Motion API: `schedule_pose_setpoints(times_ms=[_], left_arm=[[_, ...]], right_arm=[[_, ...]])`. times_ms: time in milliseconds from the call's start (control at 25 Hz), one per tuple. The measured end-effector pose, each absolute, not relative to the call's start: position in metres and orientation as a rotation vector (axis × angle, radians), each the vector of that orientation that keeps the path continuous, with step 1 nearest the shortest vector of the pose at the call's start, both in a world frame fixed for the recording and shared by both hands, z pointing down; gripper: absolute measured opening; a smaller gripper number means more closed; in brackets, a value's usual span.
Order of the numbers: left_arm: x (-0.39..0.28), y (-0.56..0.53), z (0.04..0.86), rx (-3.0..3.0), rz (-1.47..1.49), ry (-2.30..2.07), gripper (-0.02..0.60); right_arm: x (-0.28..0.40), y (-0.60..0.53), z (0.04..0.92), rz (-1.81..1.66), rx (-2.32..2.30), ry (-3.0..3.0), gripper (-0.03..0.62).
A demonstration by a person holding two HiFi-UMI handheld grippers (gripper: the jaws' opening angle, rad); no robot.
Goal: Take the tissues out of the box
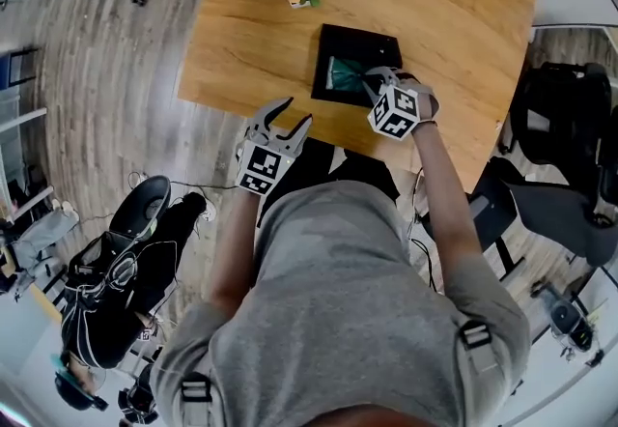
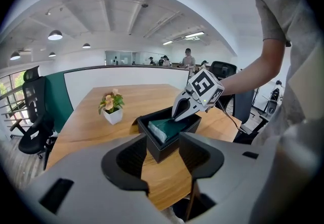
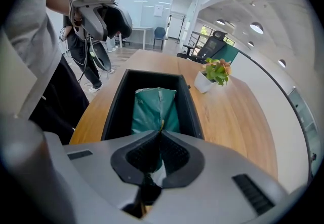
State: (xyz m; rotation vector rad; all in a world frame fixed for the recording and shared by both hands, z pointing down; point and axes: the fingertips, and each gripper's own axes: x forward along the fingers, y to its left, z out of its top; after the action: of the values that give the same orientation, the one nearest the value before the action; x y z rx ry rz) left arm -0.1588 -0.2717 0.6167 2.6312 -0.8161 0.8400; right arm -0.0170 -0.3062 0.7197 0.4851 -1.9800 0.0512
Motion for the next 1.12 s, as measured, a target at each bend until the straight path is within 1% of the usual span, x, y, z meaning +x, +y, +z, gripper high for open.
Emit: schedule_pose_setpoints(times_ms=[480,1120], left_arm=[[-0.143,-0.279,0.616,2.742,0.844,-0.658,0.212],[-0.135,-0.289,0.599,2.800,0.791,-0.634,0.207]], right_arm=[[-0.014,-0.305,0.724,-0.011,0.479,-1.955,0.012],[-0.020,-0.292,0.716,0.039,0.453,-1.980,0.009]])
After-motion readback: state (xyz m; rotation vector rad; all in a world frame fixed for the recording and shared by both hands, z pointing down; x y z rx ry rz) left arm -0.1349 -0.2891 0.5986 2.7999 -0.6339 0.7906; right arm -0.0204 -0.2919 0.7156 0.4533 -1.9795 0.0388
